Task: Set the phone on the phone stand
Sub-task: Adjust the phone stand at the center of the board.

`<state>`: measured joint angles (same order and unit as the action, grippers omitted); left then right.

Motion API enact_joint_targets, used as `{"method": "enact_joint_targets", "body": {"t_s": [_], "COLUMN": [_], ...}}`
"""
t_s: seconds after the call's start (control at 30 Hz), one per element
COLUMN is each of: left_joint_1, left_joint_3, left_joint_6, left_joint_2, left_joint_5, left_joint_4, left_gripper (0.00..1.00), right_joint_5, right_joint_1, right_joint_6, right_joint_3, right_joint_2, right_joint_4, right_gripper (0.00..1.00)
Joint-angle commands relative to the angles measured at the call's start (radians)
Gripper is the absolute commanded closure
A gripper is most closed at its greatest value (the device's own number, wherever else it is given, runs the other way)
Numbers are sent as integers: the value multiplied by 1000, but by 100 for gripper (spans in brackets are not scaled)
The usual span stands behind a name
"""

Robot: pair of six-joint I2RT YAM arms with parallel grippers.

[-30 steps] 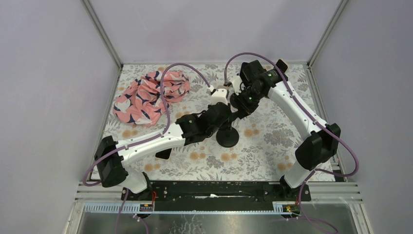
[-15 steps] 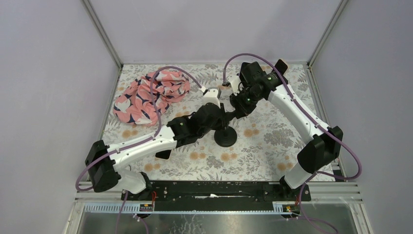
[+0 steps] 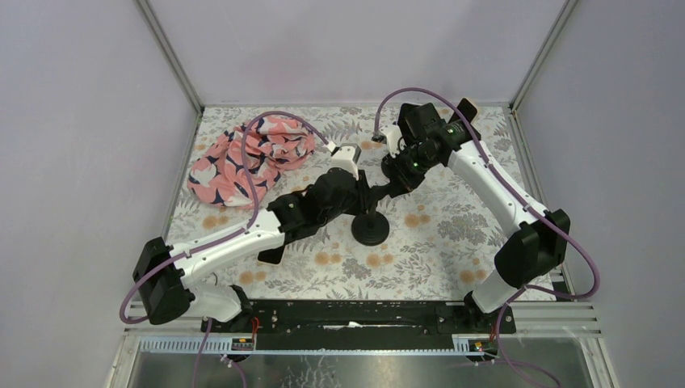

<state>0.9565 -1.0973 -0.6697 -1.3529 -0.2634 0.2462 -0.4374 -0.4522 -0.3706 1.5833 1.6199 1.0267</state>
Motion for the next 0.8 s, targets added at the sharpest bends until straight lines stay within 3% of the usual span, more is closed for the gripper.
{"method": "enact_joint_targets", "body": {"t_s": [0.0, 0.77], "left_joint_1": [-45, -76], "left_joint_3": [-3, 44], "left_joint_6": [93, 150], "left_joint_2": [61, 166], "left_joint_5": [-70, -80], "left_joint_4": [265, 377], "left_gripper": [100, 100], "right_joint_5": [420, 499], "right_joint_1": [154, 238], "right_joint_6": [-138, -182], "right_joint_3": [-20, 17], "right_joint_2": [-20, -6], "right_joint_4": [39, 13], "right_gripper": [100, 100]}}
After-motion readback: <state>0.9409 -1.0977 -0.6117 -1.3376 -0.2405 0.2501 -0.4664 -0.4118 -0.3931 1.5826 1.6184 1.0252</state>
